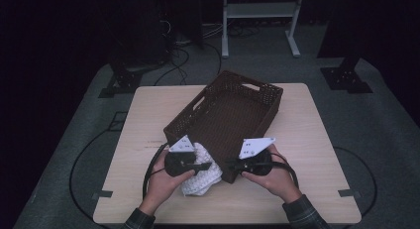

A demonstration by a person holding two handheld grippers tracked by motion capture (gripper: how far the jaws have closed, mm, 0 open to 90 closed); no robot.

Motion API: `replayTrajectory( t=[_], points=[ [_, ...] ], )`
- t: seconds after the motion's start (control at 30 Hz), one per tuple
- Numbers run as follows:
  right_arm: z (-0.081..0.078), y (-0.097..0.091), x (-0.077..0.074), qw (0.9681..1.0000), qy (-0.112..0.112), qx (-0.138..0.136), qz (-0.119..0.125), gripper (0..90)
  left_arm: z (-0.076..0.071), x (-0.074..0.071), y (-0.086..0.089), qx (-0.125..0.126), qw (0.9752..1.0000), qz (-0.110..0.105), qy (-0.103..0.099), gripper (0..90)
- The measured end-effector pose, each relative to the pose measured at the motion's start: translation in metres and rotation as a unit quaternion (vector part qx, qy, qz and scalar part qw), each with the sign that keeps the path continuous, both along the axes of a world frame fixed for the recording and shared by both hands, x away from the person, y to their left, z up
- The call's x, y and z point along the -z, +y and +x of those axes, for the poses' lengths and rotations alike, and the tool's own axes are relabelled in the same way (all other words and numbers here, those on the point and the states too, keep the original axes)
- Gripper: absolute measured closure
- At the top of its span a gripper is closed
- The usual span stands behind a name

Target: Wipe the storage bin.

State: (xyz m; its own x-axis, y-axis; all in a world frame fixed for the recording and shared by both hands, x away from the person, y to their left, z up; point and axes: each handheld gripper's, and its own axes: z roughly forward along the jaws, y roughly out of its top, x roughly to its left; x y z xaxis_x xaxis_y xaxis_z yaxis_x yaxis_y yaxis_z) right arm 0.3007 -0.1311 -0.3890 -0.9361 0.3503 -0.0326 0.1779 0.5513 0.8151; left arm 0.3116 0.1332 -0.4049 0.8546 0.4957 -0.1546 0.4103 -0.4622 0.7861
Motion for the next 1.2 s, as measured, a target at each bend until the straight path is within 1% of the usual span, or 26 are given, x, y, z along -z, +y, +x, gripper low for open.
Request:
replayTrajectory(
  t=[0.1,0.13,0.2,0.23,0.27,0.3,0.37,0.47,0.53,0.57,0.6,0.67,0.73,0.77,0.83,0.87,1.0,1.07,1.17,1.2],
  points=[
    [-0.001,-0.009,-0.002,1.0,0.008,0.0,0.004,81.3,0.0,0.0,-0.001,0.0,1.0,0.002,-0.001,75.1],
    [-0.001,-0.011,-0.002,0.9999,0.011,-0.001,0.009,81.6,-0.001,0.0,-0.002,0.001,1.0,0.001,0.0,75.1],
    [-0.001,-0.012,-0.001,0.9998,0.014,-0.001,0.012,84.0,-0.001,0.002,-0.005,0.003,1.0,0.004,0.001,75.1],
    [0.0,-0.012,0.0,0.9998,0.017,-0.004,0.013,84.5,-0.002,0.003,-0.007,0.004,1.0,0.006,0.003,75.1],
    [0.0,-0.011,0.001,0.9998,0.015,-0.007,0.012,85.1,-0.002,0.005,-0.009,0.006,0.9999,0.008,0.005,75.0],
    [0.0,-0.01,0.001,0.9998,0.014,-0.006,0.011,85.3,-0.002,0.008,-0.011,0.01,0.9999,0.012,0.007,75.0],
    [0.0,-0.01,0.001,0.9998,0.015,-0.006,0.01,85.6,-0.002,0.014,-0.016,0.014,0.9997,0.016,0.015,75.0],
    [0.0,-0.01,0.001,0.9998,0.014,-0.005,0.011,85.7,-0.001,0.023,-0.022,0.018,0.9992,0.028,0.022,74.9],
    [-0.001,-0.01,0.001,0.9998,0.015,-0.004,0.01,85.7,0.0,0.029,-0.026,0.019,0.9986,0.044,0.023,74.9],
    [-0.001,-0.01,0.001,0.9998,0.015,-0.004,0.01,85.7,0.0,0.032,-0.028,0.019,0.9984,0.045,0.027,74.9],
    [-0.001,-0.01,0.001,0.9998,0.015,-0.004,0.01,85.7,0.001,0.034,-0.029,0.024,0.9981,0.049,0.028,74.9],
    [-0.001,-0.01,0.001,0.9999,0.013,-0.005,0.009,85.7,0.0,0.038,-0.033,0.024,0.9976,0.058,0.03,75.0],
    [-0.001,-0.01,0.001,0.9999,0.012,-0.006,0.009,85.7,0.001,0.044,-0.037,0.031,0.9965,0.073,0.029,74.9],
    [-0.001,-0.01,0.001,0.9999,0.012,-0.006,0.008,85.7,0.0,0.047,-0.039,0.033,0.9956,0.082,0.032,74.9],
    [0.0,-0.009,0.001,0.9999,0.01,-0.007,0.009,85.6,0.001,0.053,-0.044,0.037,0.9947,0.088,0.039,74.9],
    [-0.001,-0.01,0.001,0.9999,0.011,-0.006,0.008,85.6,0.001,0.055,-0.047,0.039,0.9941,0.093,0.039,74.9],
    [-0.001,-0.01,0.001,0.9999,0.014,-0.005,0.008,85.6,0.0,0.058,-0.051,0.041,0.9934,0.099,0.041,74.8],
    [-0.001,-0.01,0.001,0.9999,0.013,-0.005,0.008,85.7,-0.002,0.056,-0.051,0.043,0.9936,0.099,0.034,74.9],
    [-0.001,-0.01,0.001,0.9999,0.011,-0.006,0.008,85.6,-0.004,0.048,-0.05,0.05,0.9946,0.085,0.031,75.0],
    [-0.001,-0.01,0.001,0.9999,0.011,-0.006,0.008,85.6,-0.005,0.045,-0.05,0.05,0.9954,0.077,0.029,75.0]
  ],
)
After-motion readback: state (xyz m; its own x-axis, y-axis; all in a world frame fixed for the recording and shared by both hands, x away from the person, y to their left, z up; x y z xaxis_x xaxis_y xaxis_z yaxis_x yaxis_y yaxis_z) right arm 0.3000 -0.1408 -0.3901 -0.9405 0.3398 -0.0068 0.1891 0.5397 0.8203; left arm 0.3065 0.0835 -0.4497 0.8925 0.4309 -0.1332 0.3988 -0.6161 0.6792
